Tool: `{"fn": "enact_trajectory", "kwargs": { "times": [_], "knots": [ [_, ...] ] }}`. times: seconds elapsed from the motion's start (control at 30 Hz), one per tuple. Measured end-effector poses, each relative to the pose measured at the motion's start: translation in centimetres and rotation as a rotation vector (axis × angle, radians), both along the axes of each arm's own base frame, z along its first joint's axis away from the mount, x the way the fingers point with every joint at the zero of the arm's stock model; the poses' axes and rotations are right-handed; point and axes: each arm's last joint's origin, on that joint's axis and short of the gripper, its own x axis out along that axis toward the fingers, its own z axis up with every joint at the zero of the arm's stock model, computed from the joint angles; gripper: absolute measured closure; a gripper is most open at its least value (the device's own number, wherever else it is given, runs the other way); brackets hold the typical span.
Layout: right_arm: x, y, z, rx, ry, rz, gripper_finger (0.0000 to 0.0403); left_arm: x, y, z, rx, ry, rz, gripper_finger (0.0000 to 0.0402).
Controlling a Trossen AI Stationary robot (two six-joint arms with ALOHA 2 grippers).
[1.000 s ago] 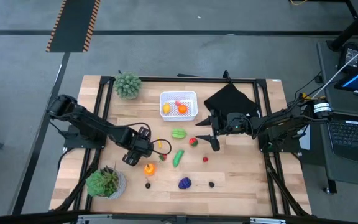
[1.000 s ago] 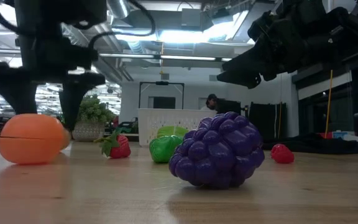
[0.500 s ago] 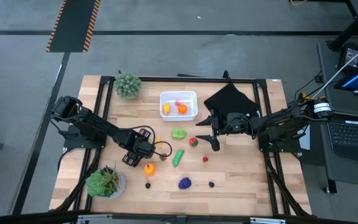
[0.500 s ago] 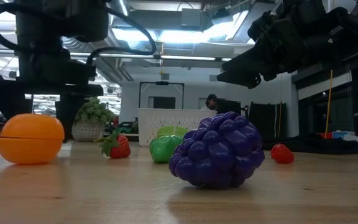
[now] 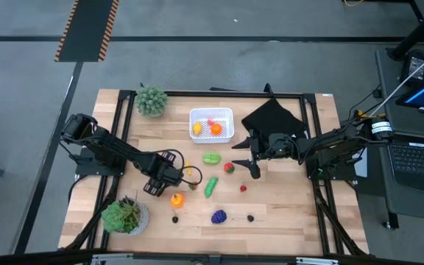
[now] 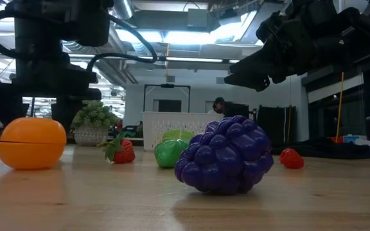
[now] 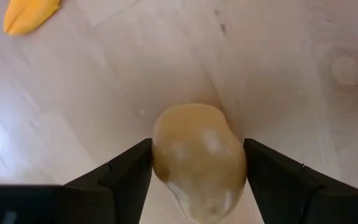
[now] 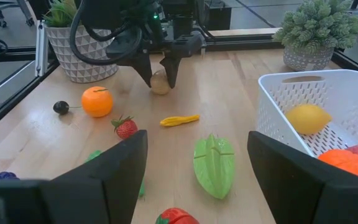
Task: Pick and placing Produce into tupperware
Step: Put the potato into the white bin
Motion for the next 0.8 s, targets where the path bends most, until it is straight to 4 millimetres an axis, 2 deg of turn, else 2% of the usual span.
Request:
{"fn": "enact_trajectory", "kwargs": {
  "times": [0.2,0.4,0.8],
  "knots": [
    [0.0,0.01,0.0,0.0,0.0,0.0,0.0125,0.38,0.55,0.01,-0.014,-0.04,0.143,0.0162],
    [0.0,0.0,0.0,0.003,0.0,-0.001,0.0125,0.48,0.77,0.01,-0.017,-0.048,0.172,0.0165],
    [0.0,0.01,0.0,0.003,0.0,-0.001,0.0125,0.37,0.81,0.01,-0.013,-0.042,0.203,0.0229]
  ]
}}
